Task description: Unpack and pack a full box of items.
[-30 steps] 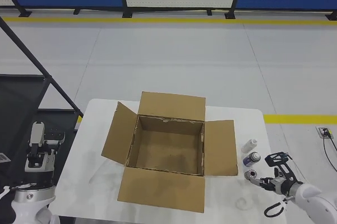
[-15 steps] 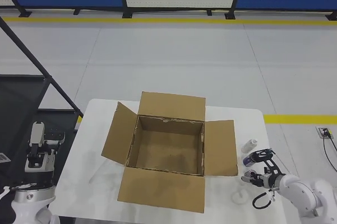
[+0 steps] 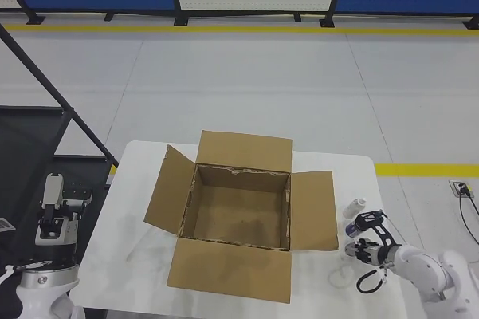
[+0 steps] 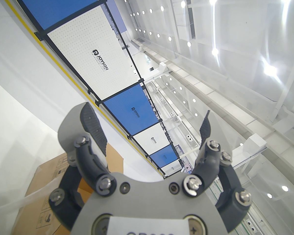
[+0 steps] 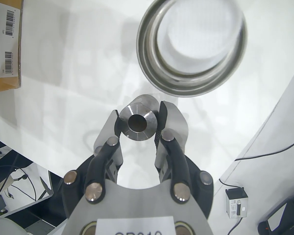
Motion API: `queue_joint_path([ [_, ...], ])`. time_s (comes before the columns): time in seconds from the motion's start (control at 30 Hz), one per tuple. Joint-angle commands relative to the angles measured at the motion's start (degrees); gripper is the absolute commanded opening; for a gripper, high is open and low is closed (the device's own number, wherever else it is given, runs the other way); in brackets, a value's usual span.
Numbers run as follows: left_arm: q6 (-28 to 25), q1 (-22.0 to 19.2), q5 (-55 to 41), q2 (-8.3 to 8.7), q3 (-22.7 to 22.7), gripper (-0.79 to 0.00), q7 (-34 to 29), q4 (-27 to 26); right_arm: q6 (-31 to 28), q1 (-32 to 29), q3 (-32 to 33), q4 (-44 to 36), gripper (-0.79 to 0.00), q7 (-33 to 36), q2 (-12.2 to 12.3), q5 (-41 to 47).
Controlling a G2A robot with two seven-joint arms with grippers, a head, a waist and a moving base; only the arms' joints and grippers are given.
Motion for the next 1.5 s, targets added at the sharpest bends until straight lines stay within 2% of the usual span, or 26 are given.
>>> queue_joint_path([
  [0.0,0.0,0.0,0.0,0.0,0.0,0.0,0.0,0.0,-0.39,-0.72,1.01,-0.59,-0.785,-0.67,0.16,0.79],
  [0.13,0.0,0.0,0.0,0.0,0.0,0.0,0.0,0.0,-1.91,-3.86,4.84,-3.94,-0.785,-2.72,0.68,2.99],
  [0.3,0.0,0.0,0.0,0.0,0.0,0.0,0.0,0.0,-2.03,-9.6,12.8,-11.37,-0.785,-5.78,1.29,9.27],
  [0.53,0.0,0.0,0.0,0.0,0.0,0.0,0.0,0.0,7.98,-13.52,19.08,-25.29,-0.785,-10.99,1.04,16.02],
  [0.67,0.0,0.0,0.0,0.0,0.0,0.0,0.0,0.0,12.18,-11.35,16.5,-32.05,-0.785,-11.31,0.97,14.78],
  [0.77,0.0,0.0,0.0,0.0,0.0,0.0,0.0,0.0,13.23,-7.57,12.43,-34.42,-0.785,-10.21,0.98,13.55],
  [0.87,0.0,0.0,0.0,0.0,0.0,0.0,0.0,0.0,13.84,-2.13,5.72,-34.96,-0.785,-7.38,0.93,10.61],
  [1.07,0.0,0.0,0.0,0.0,0.0,0.0,0.0,0.0,16.65,14.3,-14.08,-27.2,-0.785,-2.23,-0.89,5.55],
  [1.23,0.0,0.0,0.0,0.0,0.0,0.0,0.0,0.0,22.03,28.61,-31.46,-16.46,-0.785,-3.13,-4.93,2.68],
  [1.33,0.0,0.0,0.0,0.0,0.0,0.0,0.0,0.0,25.88,36.12,-41.66,-9.12,-0.785,-4.82,-8.59,1.43],
  [1.47,0.0,0.0,0.0,0.0,0.0,0.0,0.0,0.0,26.68,42.31,-50.11,-0.52,-0.785,-6.33,-12.9,3.26],
])
